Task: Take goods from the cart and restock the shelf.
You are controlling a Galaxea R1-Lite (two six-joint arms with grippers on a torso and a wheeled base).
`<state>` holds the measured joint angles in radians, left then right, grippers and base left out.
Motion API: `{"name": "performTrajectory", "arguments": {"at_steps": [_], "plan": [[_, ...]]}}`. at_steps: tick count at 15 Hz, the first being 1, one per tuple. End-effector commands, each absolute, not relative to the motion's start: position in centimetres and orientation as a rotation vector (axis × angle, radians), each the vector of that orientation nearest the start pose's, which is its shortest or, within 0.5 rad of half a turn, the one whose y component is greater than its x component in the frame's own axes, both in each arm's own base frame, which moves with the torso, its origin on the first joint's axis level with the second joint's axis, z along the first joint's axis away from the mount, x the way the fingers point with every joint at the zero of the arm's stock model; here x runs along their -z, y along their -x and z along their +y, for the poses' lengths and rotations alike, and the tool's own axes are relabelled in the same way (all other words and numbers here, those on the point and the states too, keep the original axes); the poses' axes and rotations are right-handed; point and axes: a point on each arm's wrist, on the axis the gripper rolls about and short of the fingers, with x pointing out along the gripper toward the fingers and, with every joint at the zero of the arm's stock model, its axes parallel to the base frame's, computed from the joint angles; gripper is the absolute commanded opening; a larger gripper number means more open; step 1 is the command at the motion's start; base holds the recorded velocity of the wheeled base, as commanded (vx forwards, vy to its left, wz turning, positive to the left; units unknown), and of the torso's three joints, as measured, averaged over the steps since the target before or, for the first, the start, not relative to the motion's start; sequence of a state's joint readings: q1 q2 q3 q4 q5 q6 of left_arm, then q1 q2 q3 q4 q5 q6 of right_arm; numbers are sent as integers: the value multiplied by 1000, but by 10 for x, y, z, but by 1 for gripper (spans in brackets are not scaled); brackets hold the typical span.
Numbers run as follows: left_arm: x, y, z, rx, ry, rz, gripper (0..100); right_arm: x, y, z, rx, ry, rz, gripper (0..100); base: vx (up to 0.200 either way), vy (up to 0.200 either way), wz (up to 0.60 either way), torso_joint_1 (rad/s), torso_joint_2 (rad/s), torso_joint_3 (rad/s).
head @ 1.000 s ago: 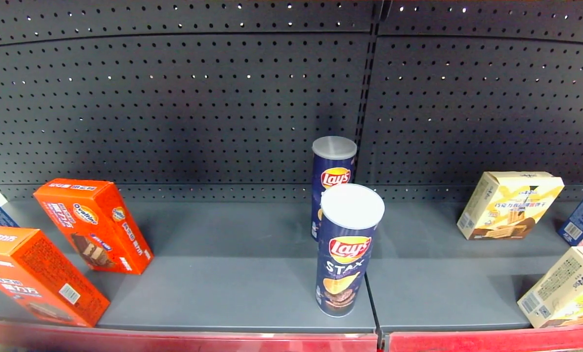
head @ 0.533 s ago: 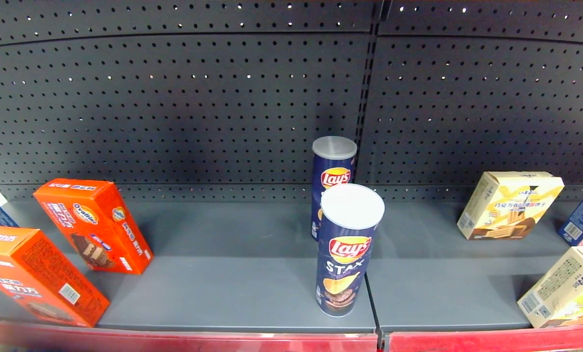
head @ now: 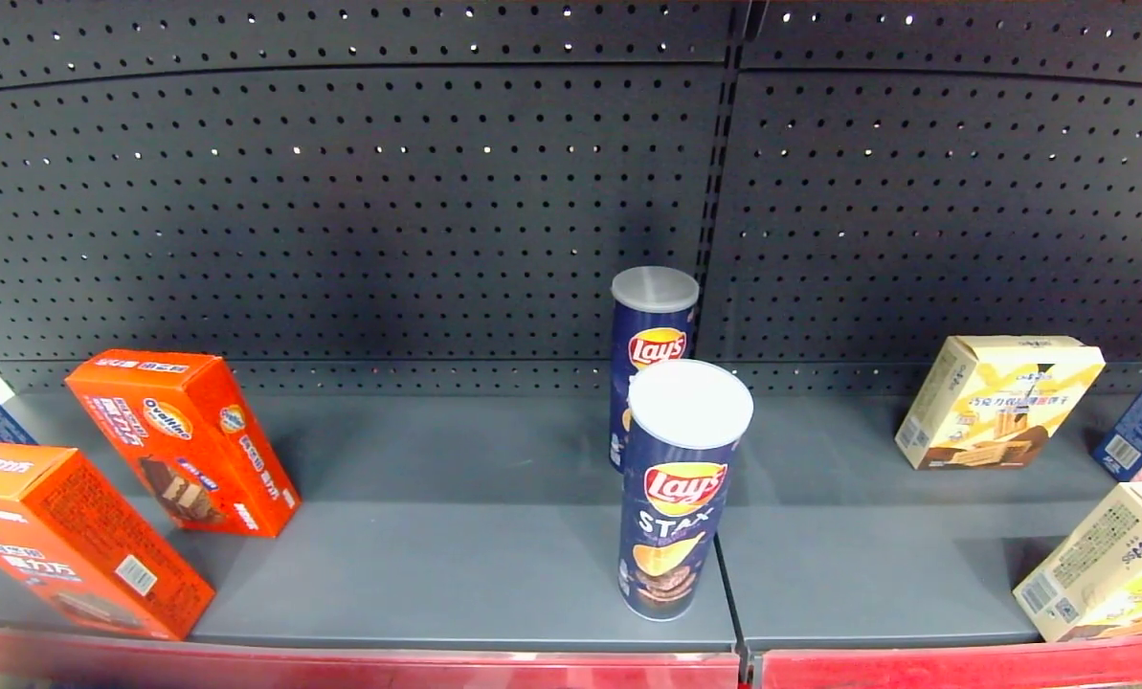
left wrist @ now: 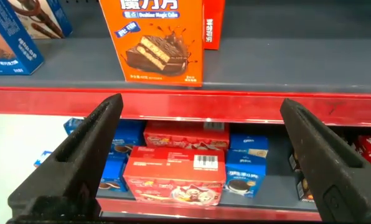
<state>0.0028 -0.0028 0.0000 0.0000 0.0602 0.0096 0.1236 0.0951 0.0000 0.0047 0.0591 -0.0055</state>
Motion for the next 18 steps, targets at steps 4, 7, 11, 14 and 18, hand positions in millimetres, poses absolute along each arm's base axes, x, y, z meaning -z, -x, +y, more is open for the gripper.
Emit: {"name": "performTrajectory", "arguments": {"at_steps": [4,7,11,14,18], "plan": [[-75,23,1,-55,8,0,100,-77,16,-1,-184,9,99,100,0,0,0,0,0,0],[-76,23,0,-14,6,-2,100,-77,16,-1,-184,9,99,100,0,0,0,0,0,0],[-76,23,0,-14,6,-2,100,-77,16,-1,-184,9,99,100,0,0,0,0,0,0],[-76,23,0,-14,6,-2,100,-77,16,-1,-184,9,99,100,0,0,0,-150,63,-92],[-76,23,0,-15,6,-2,100,-77,16,-1,-184,9,99,100,0,0,0,-202,67,-131]]}}
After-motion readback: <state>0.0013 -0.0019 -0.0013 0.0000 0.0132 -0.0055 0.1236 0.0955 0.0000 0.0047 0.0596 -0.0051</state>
